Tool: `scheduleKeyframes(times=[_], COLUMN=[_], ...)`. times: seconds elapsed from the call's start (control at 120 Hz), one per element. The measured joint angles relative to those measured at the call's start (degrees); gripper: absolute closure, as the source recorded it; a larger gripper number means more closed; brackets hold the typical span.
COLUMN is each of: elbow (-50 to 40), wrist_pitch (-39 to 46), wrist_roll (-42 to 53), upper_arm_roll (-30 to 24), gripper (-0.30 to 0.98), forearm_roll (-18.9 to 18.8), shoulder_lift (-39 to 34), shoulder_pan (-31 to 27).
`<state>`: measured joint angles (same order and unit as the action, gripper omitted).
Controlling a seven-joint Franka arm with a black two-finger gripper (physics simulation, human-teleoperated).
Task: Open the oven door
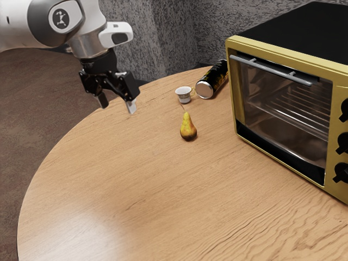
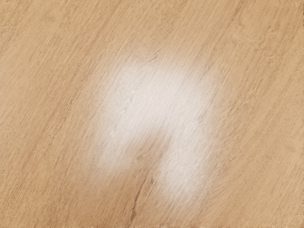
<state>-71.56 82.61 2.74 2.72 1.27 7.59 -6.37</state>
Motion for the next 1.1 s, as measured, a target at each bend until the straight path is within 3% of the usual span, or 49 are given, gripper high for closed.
scheduleKeyframes(times=[0.142,0.2,0.25,0.325,0.433,0.525,0.6,0.717,0.983,1.1], elbow=[0.28,6.51,10.99,13.29,13.01,12.28,11.33,5.17,2.89,-0.42], wrist_pitch=[-0.68,-0.92,-0.54,0.43,1.14,2.55,3.65,7.88,13.73,16.53], wrist_roll=[0.70,4.23,10.28,18.70,29.19,36.56,41.82,49.36,63.48,68.90], upper_arm_roll=[0.12,-0.46,-6.95,-16.32,-20.74,-22.83,-22.69,-16.88,-14.43,-11.42], gripper=[0.00,0.00,0.00,0.00,0.00,0.00,0.00,0.00,0.00,0.00], forearm_roll=[0.19,0.74,1.58,-1.83,-3.74,-4.35,-4.53,-3.11,0.49,3.84], shoulder_lift=[-0.21,-4.48,-5.90,-6.52,-8.81,-9.19,-9.88,-9.88,-6.34,-5.93], shoulder_pan=[-0.04,-0.67,-6.00,-11.00,-8.15,-2.43,3.73,11.27,-4.71,-8.17])
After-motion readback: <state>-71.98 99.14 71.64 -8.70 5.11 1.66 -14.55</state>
